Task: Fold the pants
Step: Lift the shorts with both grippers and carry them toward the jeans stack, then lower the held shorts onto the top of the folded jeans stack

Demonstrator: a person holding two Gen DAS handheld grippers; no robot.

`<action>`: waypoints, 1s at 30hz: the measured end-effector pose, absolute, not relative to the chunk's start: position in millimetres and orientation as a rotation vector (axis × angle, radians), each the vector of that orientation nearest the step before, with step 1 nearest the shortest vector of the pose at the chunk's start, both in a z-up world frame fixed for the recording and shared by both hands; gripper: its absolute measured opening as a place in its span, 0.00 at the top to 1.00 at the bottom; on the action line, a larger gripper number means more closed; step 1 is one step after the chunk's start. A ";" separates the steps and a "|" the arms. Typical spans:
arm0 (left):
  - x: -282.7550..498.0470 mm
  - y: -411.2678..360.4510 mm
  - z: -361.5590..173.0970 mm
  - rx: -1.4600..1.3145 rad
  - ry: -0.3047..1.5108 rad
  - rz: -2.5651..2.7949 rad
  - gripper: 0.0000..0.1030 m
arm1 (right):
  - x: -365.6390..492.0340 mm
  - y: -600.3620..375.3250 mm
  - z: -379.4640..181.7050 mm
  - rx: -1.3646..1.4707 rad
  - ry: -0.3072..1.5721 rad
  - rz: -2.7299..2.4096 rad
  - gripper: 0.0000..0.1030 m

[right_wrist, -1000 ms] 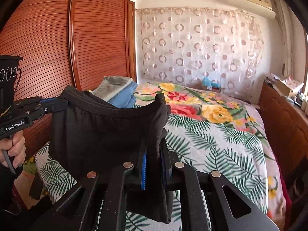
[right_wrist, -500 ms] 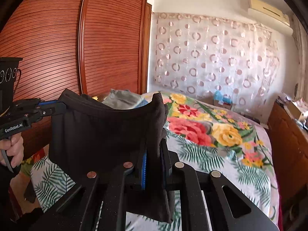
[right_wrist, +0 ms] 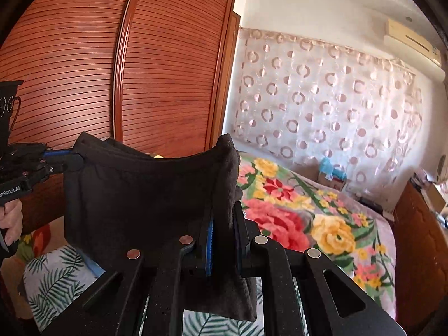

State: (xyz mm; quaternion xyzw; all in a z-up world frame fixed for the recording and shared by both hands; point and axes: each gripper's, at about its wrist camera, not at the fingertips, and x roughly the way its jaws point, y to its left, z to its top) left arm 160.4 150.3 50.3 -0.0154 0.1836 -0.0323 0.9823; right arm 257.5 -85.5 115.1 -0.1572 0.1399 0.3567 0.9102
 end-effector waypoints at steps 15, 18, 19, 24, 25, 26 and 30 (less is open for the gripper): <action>139.3 177.1 22.1 -0.163 0.398 0.066 0.90 | 339.7 -7.1 108.7 -0.437 0.276 0.882 0.89; 139.6 185.0 14.1 -0.189 0.416 0.106 0.90 | 356.2 11.6 105.9 -0.453 0.281 0.916 0.89; 140.0 187.0 9.5 -0.199 0.428 0.112 0.90 | 359.7 16.4 104.9 -0.459 0.282 0.924 0.89; 138.4 189.9 -4.7 -0.218 0.456 0.138 0.90 | 371.7 29.4 95.7 -0.468 0.292 0.955 0.89; 139.0 191.1 -4.4 -0.221 0.457 0.139 0.90 | 372.4 30.2 94.0 -0.474 0.291 0.960 0.89; 138.4 191.7 -5.1 -0.225 0.456 0.142 0.90 | 372.7 31.3 92.9 -0.476 0.291 0.965 0.89; 141.2 191.0 -7.1 -0.227 0.467 0.152 0.90 | 376.4 33.1 92.7 -0.480 0.298 0.974 0.89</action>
